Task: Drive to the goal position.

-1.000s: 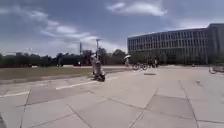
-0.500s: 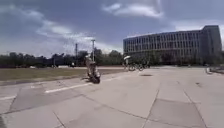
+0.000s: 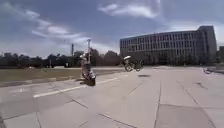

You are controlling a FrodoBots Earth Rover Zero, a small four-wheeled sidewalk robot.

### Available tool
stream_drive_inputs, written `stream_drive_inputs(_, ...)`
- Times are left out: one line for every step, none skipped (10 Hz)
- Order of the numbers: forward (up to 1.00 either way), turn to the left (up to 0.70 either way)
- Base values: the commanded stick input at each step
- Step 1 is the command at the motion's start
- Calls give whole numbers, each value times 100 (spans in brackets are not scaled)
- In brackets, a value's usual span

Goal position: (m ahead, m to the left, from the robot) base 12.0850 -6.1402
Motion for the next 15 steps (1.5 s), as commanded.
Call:
stream_drive_inputs(56, -14)
stream_drive_inputs(56, -14)
stream_drive_inputs(56, -14)
stream_drive_inputs(56, -14)
stream_drive_inputs(56, -14)
stream_drive_inputs(56, -14)
stream_drive_inputs(56, -14)
stream_drive_inputs(56, -14)
stream_drive_inputs(56, -14)
stream_drive_inputs(56, -14)
stream_drive_inputs(56, -14)
stream_drive_inputs(56, -14)
stream_drive_inputs(56, -14)
stream_drive_inputs(56, -14)
stream_drive_inputs(56, -14)
